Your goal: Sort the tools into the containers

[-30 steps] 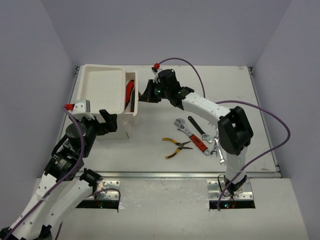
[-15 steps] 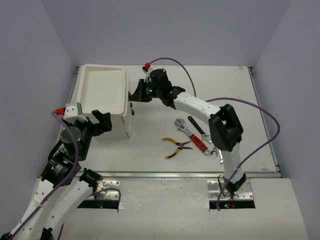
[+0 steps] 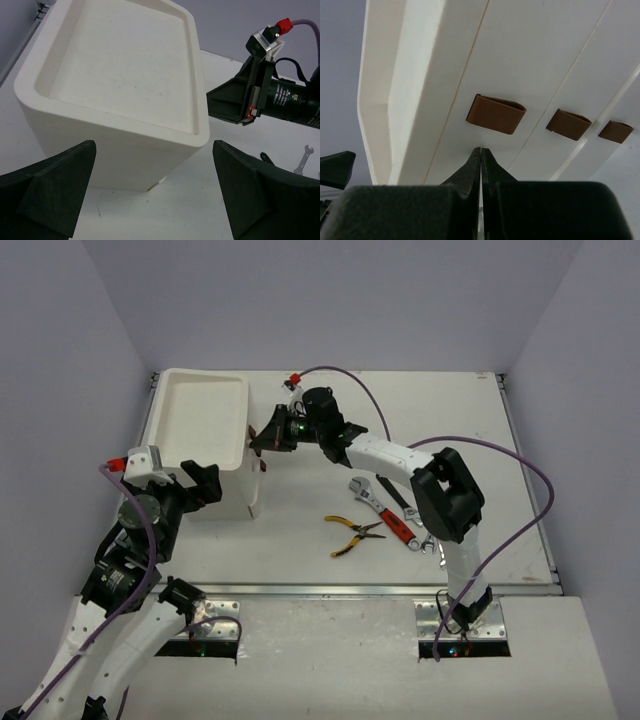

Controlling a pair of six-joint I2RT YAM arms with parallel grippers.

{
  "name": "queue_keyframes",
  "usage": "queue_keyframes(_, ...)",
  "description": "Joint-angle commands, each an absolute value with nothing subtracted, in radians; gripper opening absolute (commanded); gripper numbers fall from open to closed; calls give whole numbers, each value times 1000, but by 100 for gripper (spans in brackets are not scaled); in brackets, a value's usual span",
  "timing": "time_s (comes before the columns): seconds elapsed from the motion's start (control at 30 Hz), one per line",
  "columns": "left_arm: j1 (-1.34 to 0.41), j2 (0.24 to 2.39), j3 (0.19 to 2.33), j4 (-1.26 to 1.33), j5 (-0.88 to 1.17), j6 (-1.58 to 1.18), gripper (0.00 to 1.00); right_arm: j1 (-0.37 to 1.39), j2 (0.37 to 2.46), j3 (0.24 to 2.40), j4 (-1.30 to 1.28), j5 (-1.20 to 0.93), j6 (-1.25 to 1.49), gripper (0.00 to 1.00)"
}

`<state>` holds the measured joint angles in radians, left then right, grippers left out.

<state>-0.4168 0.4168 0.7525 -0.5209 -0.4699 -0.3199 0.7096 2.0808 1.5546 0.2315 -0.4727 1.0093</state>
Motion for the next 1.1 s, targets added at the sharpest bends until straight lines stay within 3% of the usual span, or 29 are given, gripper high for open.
queue_keyframes(0.0,-402,417,779,-493,-471,-321,100,737,2073,1507,391,-535,1072,0)
queue_keyframes(0.1,-402,417,779,-494,-469,-321,100,734,2019,1458,324,-462,1026,2)
queue_keyframes(0.3,-402,410,779,-494,-465,-319,100,650,1966,1345,240,-378,980,39)
queue_keyframes(0.33,-400,410,779,-492,-465,-319,100,630,1965,1323,262,-391,972,47)
queue_keyframes(0.5,-397,418,779,-486,-452,-314,100,587,2098,1344,543,-699,975,59)
queue_keyframes(0.73,-394,419,777,-485,-445,-313,100,583,2327,1603,696,-918,1068,59)
queue_keyframes(1.07,-388,432,776,-478,-423,-307,100,583,2497,1751,807,-980,1178,53)
